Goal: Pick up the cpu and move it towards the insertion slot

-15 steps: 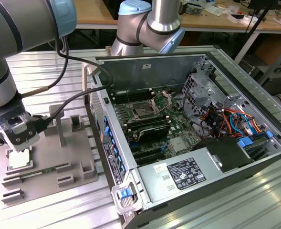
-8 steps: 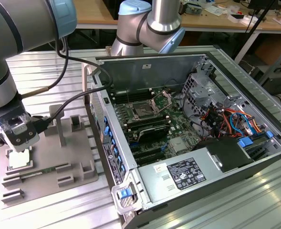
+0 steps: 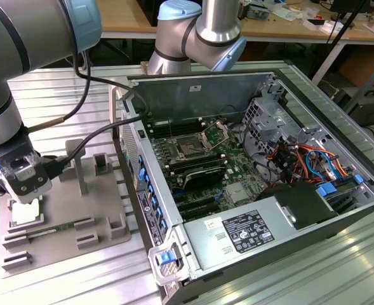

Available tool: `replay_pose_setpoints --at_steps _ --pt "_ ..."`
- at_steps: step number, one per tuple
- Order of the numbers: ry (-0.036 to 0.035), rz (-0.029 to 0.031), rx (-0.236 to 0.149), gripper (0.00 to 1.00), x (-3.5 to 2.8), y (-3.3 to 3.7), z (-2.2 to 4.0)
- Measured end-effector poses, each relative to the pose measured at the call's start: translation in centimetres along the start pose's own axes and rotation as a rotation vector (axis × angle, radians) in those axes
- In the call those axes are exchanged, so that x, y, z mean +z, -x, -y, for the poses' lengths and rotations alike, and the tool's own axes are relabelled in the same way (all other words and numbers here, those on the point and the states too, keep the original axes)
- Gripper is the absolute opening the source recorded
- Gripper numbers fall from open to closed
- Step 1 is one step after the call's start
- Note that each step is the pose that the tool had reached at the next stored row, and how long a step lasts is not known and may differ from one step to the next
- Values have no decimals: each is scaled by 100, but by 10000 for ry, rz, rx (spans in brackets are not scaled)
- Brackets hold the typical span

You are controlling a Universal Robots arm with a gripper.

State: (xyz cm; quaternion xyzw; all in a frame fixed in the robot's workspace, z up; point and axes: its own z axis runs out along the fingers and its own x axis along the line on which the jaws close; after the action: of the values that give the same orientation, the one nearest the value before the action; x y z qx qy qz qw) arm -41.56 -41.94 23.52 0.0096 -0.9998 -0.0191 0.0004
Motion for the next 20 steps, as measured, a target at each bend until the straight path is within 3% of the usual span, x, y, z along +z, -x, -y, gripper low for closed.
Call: replay_pose_setpoints --at_steps 20 --pt "0 0 0 11 47 -30 18"
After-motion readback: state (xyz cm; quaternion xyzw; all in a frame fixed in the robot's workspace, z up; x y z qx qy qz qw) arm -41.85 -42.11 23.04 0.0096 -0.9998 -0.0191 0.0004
